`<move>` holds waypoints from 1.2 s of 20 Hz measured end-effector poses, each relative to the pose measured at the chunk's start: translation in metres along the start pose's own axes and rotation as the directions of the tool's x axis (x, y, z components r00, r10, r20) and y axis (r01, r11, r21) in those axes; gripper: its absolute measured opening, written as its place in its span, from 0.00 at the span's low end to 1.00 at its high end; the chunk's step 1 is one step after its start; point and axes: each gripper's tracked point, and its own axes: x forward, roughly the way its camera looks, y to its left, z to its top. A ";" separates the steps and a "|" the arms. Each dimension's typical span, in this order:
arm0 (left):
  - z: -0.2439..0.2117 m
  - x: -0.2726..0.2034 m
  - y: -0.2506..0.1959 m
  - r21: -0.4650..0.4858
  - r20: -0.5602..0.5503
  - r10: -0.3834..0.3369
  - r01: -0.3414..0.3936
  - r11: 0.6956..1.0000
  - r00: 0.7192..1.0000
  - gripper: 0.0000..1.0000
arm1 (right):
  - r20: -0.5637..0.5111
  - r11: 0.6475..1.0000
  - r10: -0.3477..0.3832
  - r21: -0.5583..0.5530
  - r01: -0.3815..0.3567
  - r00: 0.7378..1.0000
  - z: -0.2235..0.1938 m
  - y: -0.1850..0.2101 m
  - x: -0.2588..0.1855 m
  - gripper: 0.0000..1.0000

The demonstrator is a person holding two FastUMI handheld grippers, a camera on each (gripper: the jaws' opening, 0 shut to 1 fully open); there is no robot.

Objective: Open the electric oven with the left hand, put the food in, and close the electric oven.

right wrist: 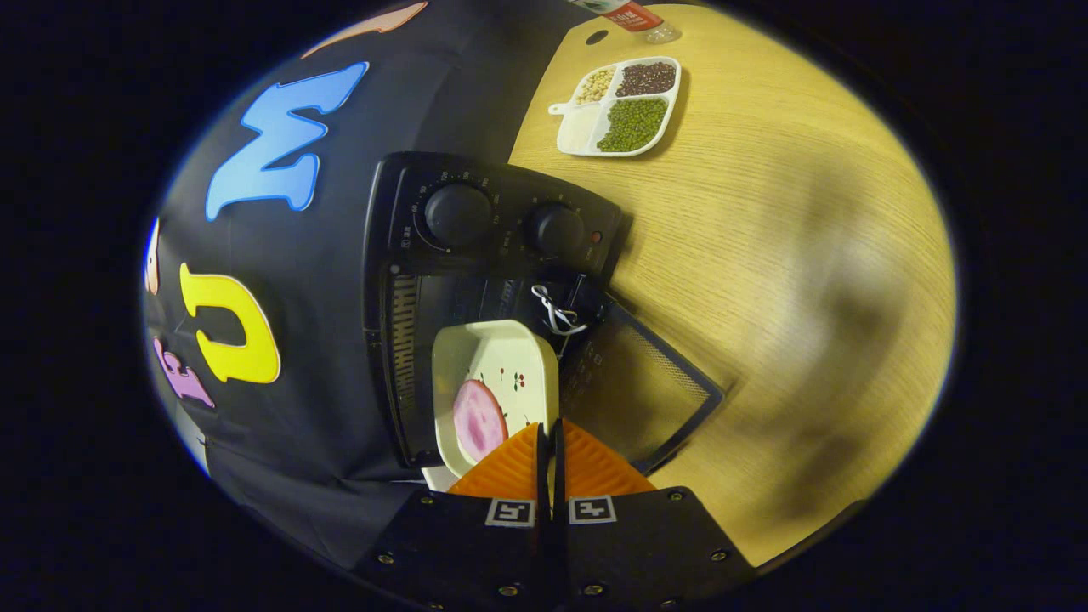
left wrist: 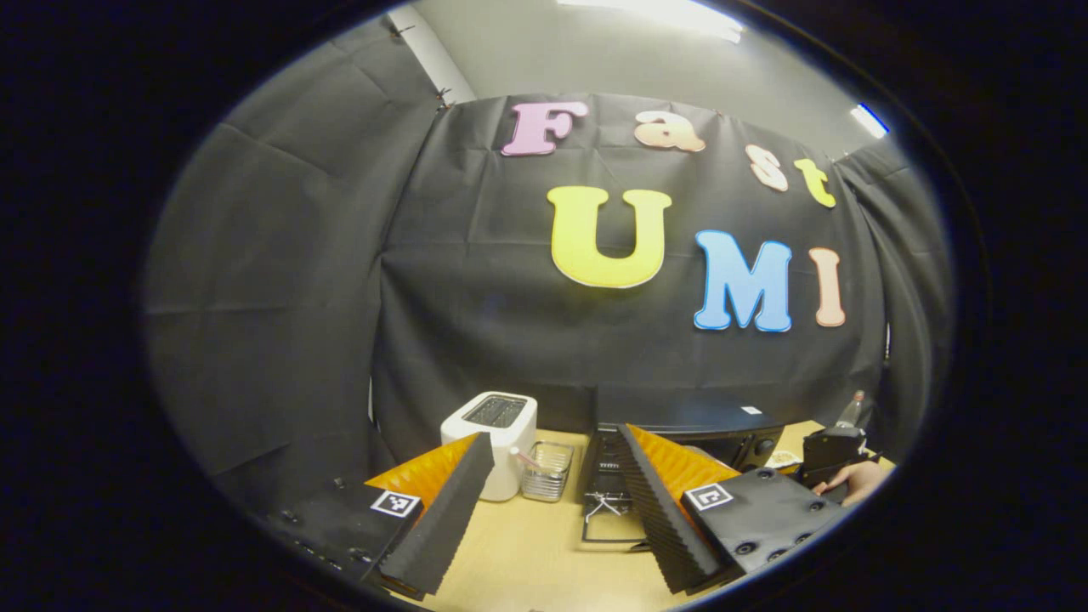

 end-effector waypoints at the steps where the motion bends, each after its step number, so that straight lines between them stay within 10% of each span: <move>1: -0.002 0.003 0.005 0.001 -0.008 0.006 -0.006 1.000 1.000 1.00 | 0.010 1.000 0.006 0.022 -0.006 1.000 -0.005 0.002 0.005 0.00; 16: -0.010 0.005 0.034 0.039 -0.034 0.071 -0.070 0.997 0.997 0.97 | 0.116 0.992 0.088 0.084 -0.098 0.989 -0.020 0.043 0.046 0.11; 18: -0.010 0.000 0.031 0.036 -0.028 0.069 -0.068 0.997 0.997 0.97 | 0.099 0.992 0.117 0.042 -0.122 0.988 -0.027 0.048 0.037 0.29; 21: -0.006 -0.005 0.020 0.028 -0.018 0.056 -0.056 0.998 0.998 0.99 | 0.094 0.989 0.125 -0.091 -0.116 0.988 -0.029 0.047 0.015 0.97; 24: -0.004 -0.011 0.004 0.026 -0.012 0.037 -0.036 0.999 0.999 0.97 | 0.078 0.959 0.161 -0.247 -0.138 0.984 -0.033 0.051 -0.016 0.97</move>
